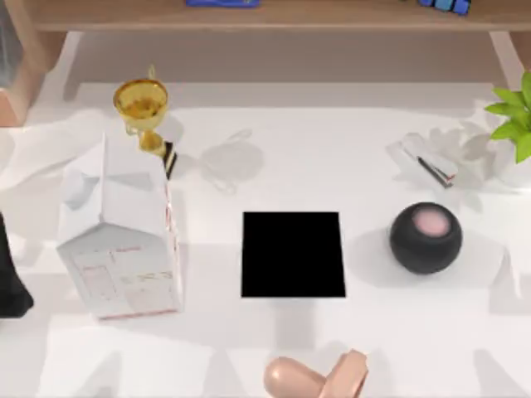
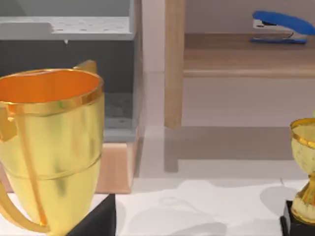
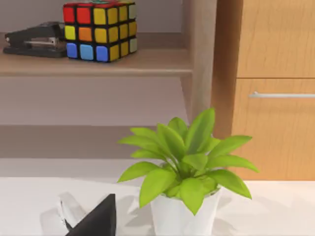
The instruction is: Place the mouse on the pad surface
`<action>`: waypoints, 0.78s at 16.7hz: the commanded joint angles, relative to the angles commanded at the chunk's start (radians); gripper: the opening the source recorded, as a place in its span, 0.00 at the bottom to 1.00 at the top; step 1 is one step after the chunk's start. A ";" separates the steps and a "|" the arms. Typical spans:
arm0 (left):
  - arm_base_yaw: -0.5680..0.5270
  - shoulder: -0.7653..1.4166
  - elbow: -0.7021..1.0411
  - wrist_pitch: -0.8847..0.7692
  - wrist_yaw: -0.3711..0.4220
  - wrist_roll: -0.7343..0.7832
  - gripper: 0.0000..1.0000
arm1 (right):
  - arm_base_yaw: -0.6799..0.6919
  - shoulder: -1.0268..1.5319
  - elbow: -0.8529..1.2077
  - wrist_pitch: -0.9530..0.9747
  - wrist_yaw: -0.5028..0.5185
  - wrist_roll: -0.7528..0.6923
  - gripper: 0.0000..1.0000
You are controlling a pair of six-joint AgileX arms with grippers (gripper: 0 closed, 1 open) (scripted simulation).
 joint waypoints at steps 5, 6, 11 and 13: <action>0.010 0.065 0.059 -0.053 -0.001 0.007 1.00 | 0.000 0.000 0.000 0.000 0.000 0.000 1.00; 0.016 0.107 0.095 -0.085 -0.001 0.011 1.00 | 0.000 0.000 0.000 0.000 0.000 0.000 1.00; 0.055 0.472 0.345 -0.332 0.001 0.037 1.00 | 0.000 0.000 0.000 0.000 0.000 0.000 1.00; 0.074 0.671 0.461 -0.454 0.002 0.049 1.00 | 0.000 0.000 0.000 0.000 0.000 0.000 1.00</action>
